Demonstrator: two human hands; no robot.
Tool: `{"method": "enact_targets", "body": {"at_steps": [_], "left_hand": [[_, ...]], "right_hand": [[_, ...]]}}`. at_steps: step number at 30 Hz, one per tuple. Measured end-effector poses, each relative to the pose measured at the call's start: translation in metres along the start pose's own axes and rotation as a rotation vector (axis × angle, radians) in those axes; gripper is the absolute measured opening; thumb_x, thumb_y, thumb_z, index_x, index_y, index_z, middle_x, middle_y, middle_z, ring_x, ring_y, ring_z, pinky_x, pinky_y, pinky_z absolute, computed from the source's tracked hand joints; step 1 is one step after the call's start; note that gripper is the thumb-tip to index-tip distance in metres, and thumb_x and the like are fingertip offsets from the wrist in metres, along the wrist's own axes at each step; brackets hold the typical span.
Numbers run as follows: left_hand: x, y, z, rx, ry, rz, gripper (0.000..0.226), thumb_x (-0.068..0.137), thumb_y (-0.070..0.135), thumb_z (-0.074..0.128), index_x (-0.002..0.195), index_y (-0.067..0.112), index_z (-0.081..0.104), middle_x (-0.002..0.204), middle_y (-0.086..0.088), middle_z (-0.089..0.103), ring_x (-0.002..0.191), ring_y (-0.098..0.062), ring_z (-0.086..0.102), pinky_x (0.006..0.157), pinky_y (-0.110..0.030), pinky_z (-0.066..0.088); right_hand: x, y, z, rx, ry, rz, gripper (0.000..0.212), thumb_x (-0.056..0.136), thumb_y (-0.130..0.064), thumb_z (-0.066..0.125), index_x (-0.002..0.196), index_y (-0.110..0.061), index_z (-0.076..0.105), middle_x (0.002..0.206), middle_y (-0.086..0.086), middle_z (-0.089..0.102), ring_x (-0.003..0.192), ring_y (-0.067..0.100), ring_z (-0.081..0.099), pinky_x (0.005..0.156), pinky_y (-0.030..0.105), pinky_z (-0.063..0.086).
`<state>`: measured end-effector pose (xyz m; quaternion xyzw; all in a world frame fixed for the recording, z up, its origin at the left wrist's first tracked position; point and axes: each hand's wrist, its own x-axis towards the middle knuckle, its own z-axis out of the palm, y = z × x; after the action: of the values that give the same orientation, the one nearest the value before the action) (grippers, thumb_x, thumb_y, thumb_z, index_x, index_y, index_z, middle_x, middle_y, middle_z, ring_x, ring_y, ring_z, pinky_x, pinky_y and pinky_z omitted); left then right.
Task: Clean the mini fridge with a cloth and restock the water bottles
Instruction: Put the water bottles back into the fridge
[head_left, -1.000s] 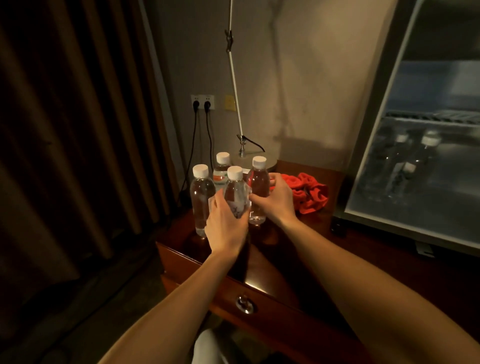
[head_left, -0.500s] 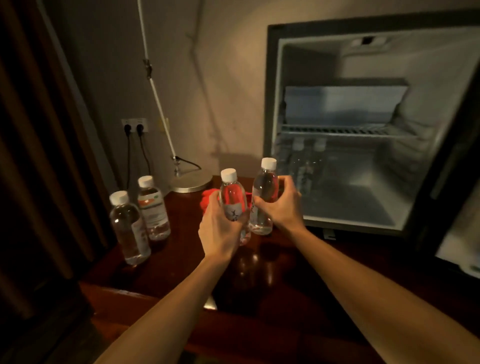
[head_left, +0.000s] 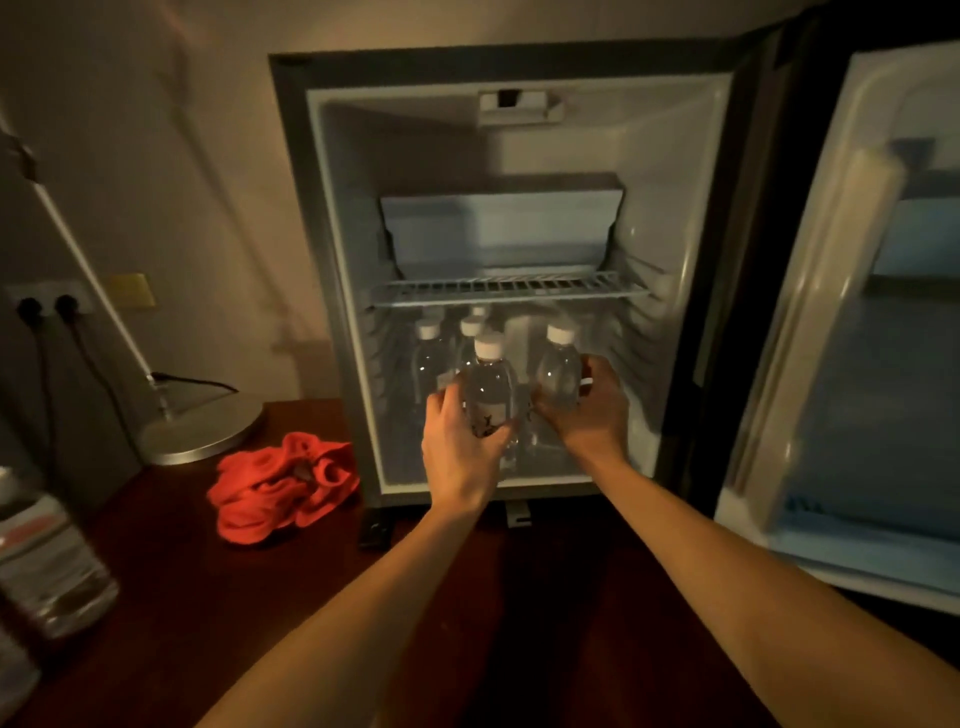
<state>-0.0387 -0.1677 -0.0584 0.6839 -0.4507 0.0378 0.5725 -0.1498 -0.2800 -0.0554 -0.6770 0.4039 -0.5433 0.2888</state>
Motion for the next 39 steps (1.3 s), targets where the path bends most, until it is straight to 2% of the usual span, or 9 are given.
{"method": "enact_targets", "body": {"at_steps": [3,5,9,13,20,24,30,34,39], "left_hand": [[0.012,0.001,0.034,-0.036,-0.029,-0.010,0.072,0.072,0.035,0.084,0.135,0.029,0.050,0.110,0.012,0.056,0.080,0.005,0.052,0.082,-0.021,0.048],[0.020,-0.003,0.055,-0.061,-0.047,-0.013,0.069,0.074,0.035,0.082,0.134,0.031,0.050,0.117,0.014,0.058,0.090,0.003,0.055,0.082,-0.019,0.049],[0.040,-0.011,0.087,-0.026,-0.016,-0.050,0.063,0.077,0.033,0.081,0.132,0.023,0.054,0.122,0.005,0.061,0.089,-0.004,0.057,0.073,-0.011,0.047],[0.051,-0.015,0.114,-0.050,0.007,-0.064,0.066,0.082,0.032,0.076,0.139,0.016,0.047,0.128,-0.004,0.059,0.112,-0.019,0.057,0.089,-0.025,0.048],[0.067,-0.026,0.144,-0.037,-0.004,-0.123,0.084,0.087,0.011,0.069,0.153,0.022,0.018,0.126,-0.012,0.058,0.114,-0.029,0.058,0.093,-0.048,0.051],[0.076,-0.030,0.150,-0.013,-0.009,-0.166,0.083,0.090,0.009,0.065,0.155,0.016,0.014,0.132,-0.015,0.057,0.122,-0.033,0.055,0.100,-0.051,0.046],[0.079,-0.025,0.147,0.030,-0.097,-0.242,0.078,0.093,0.013,0.062,0.154,0.006,0.013,0.144,-0.020,0.047,0.132,-0.036,0.046,0.107,-0.043,0.041],[0.060,-0.019,0.133,0.022,-0.148,-0.220,0.077,0.090,0.008,0.060,0.153,0.013,0.015,0.150,-0.015,0.040,0.135,-0.035,0.043,0.109,-0.049,0.039],[0.024,-0.008,0.090,0.104,-0.271,-0.143,0.062,0.094,0.011,0.054,0.149,0.020,0.027,0.128,-0.010,0.061,0.112,-0.030,0.061,0.090,-0.037,0.051]], "right_hand": [[0.018,0.019,0.002,-0.034,-0.017,-0.035,0.061,0.069,-0.052,0.078,0.118,-0.023,0.056,0.113,-0.005,0.063,0.093,0.009,0.060,0.076,0.029,0.050],[0.027,0.030,0.003,-0.002,-0.023,-0.043,0.064,0.066,-0.058,0.074,0.118,-0.026,0.055,0.111,-0.008,0.062,0.095,0.008,0.060,0.078,0.032,0.052],[0.046,0.046,0.010,0.085,0.015,-0.013,0.048,0.073,-0.046,0.080,0.113,-0.035,0.055,0.103,-0.018,0.060,0.095,0.003,0.059,0.082,0.033,0.052],[0.065,0.058,0.020,0.078,0.037,-0.094,0.038,0.075,-0.038,0.080,0.105,-0.029,0.058,0.095,-0.018,0.064,0.088,-0.002,0.061,0.077,0.034,0.053],[0.087,0.081,0.039,0.137,0.029,-0.152,0.051,0.081,-0.041,0.076,0.124,-0.022,0.055,0.116,-0.005,0.064,0.109,0.007,0.060,0.090,0.038,0.051],[0.093,0.087,0.048,0.141,0.011,-0.183,0.057,0.085,-0.033,0.075,0.133,-0.017,0.049,0.126,-0.002,0.061,0.117,0.008,0.057,0.097,0.036,0.049],[0.086,0.084,0.045,0.116,-0.102,-0.014,0.073,0.080,-0.027,0.079,0.141,-0.018,0.040,0.136,0.001,0.055,0.125,0.015,0.052,0.102,0.038,0.046],[0.066,0.072,0.037,-0.049,-0.235,0.205,0.080,0.075,-0.037,0.072,0.144,-0.018,0.036,0.135,0.009,0.057,0.122,0.030,0.055,0.095,0.037,0.048],[0.026,0.044,0.023,-0.270,-0.298,0.259,0.050,0.086,-0.033,0.067,0.129,-0.015,0.049,0.124,0.012,0.062,0.113,0.032,0.059,0.087,0.033,0.046]]}}
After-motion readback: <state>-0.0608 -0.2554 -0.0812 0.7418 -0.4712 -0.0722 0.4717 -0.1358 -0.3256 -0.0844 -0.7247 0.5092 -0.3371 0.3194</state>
